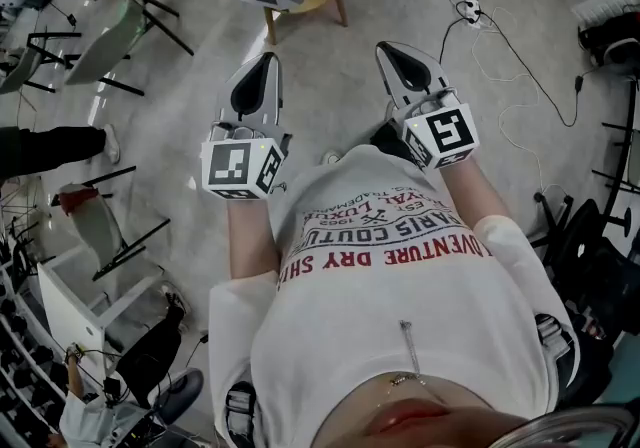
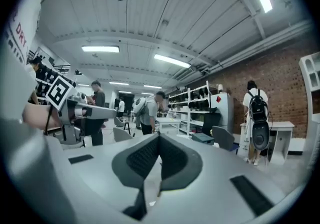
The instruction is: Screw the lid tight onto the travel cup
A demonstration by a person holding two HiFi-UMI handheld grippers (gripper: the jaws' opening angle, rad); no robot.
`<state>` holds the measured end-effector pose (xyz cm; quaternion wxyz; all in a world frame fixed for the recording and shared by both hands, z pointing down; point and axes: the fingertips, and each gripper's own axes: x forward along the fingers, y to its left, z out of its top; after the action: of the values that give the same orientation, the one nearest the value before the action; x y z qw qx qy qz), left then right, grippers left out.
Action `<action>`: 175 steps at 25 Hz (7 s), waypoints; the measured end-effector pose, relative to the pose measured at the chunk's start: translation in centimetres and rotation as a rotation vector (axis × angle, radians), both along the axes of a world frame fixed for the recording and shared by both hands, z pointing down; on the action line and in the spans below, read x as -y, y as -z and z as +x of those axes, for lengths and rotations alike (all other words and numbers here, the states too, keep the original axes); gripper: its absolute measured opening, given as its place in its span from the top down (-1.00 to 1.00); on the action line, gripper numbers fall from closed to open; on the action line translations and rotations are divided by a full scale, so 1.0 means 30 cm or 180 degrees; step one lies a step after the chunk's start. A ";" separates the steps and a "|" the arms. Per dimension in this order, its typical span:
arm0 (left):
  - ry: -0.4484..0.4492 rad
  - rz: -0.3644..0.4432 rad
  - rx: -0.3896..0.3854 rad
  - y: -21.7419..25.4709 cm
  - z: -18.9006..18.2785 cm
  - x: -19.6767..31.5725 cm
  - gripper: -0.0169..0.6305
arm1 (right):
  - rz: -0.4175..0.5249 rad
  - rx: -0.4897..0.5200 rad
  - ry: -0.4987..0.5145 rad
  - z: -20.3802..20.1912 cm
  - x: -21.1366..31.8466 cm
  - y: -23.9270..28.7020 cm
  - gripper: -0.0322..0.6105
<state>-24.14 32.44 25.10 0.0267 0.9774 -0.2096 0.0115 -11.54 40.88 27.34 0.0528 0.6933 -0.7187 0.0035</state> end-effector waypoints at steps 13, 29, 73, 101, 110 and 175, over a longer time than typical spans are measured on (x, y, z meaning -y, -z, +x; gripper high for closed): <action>0.0060 -0.0176 0.0001 -0.100 -0.046 0.055 0.15 | -0.0342 0.0037 0.0276 0.012 0.110 -0.080 0.20; 0.0661 -0.0286 0.0023 -0.144 0.194 0.429 0.15 | -0.0404 0.0180 0.0804 0.332 0.539 -0.117 0.20; 0.0712 -0.0932 0.1051 -0.923 0.984 1.408 -0.27 | -0.2733 -0.0668 0.2085 0.907 1.653 -0.913 0.20; 0.0379 -0.0633 0.1042 -1.016 1.090 1.501 -0.24 | -0.3081 -0.1188 0.2692 0.896 1.672 -1.029 0.17; 0.0271 -0.0650 0.1013 -1.017 1.096 1.490 -0.24 | -0.2791 -0.1209 0.2927 0.867 1.739 -0.847 0.17; 0.0254 -0.0812 0.0862 -1.006 1.106 1.500 -0.27 | -0.2531 -0.1340 0.4081 0.549 1.729 -0.640 0.05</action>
<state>9.03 -12.56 55.29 0.1223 0.9465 -0.2467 0.1682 4.93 -10.98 46.54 0.4240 0.0581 -0.8985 0.0979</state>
